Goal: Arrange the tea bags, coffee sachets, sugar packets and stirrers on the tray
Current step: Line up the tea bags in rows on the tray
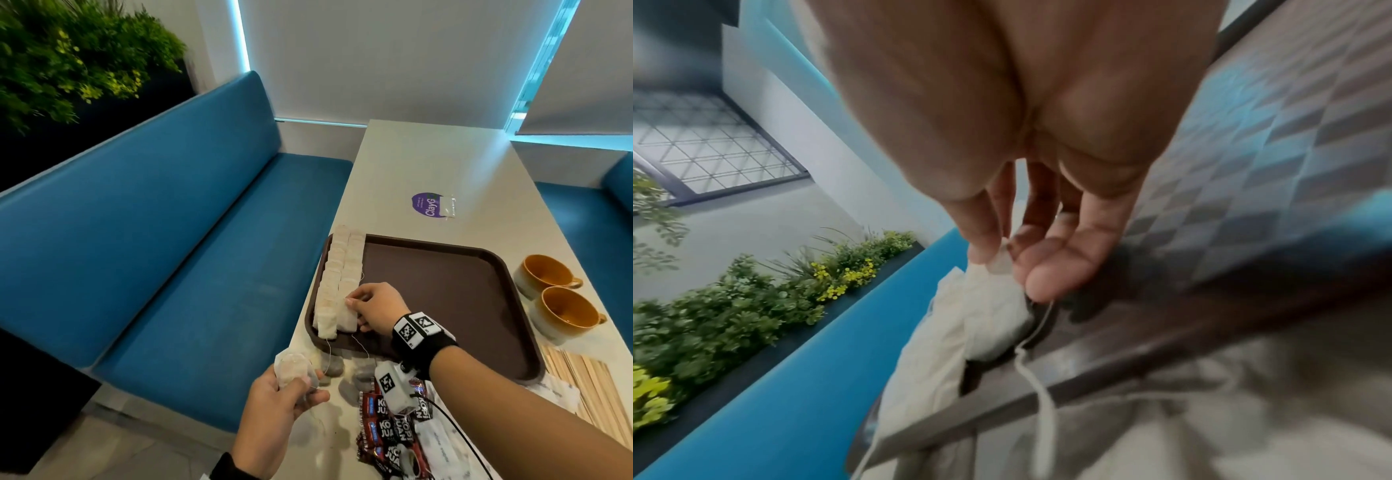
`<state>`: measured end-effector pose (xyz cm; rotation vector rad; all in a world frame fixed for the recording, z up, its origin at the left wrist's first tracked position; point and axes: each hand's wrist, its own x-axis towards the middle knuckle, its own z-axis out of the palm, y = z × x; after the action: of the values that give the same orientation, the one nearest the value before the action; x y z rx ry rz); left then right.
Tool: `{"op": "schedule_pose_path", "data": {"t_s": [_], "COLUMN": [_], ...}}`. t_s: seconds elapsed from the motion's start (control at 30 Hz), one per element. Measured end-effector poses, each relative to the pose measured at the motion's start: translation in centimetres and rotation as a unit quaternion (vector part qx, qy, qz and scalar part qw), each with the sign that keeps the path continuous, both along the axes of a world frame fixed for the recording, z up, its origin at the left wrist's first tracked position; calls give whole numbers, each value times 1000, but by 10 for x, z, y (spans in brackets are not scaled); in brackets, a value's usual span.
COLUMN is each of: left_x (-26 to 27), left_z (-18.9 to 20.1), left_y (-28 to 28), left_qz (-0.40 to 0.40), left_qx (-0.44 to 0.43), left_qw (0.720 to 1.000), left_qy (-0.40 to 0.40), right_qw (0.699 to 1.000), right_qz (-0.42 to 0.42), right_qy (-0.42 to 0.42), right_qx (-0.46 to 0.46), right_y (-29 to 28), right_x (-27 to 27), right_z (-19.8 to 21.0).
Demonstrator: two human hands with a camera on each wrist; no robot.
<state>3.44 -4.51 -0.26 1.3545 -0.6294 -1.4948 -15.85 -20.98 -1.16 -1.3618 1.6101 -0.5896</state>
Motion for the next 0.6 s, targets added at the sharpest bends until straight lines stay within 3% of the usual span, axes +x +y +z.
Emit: {"op": "schedule_pose_path", "data": {"t_s": [0.23, 0.37, 0.6], "left_x": [3, 4, -7], "left_z": [-4, 2, 7], "left_y": [-9, -29, -59], "left_qz": [-29, -107, -258], "left_qx": [-29, -89, -70], "left_qw": [996, 975, 942], "left_qy": [-77, -175, -203], "right_qw": [997, 999, 1000], "right_qz": [-65, -43, -1], "right_qy": [-32, -11, 14], "right_qx": [-2, 18, 4], "right_y": [1, 10, 19], "right_x": [-4, -4, -4], "right_z": [1, -3, -5]}}
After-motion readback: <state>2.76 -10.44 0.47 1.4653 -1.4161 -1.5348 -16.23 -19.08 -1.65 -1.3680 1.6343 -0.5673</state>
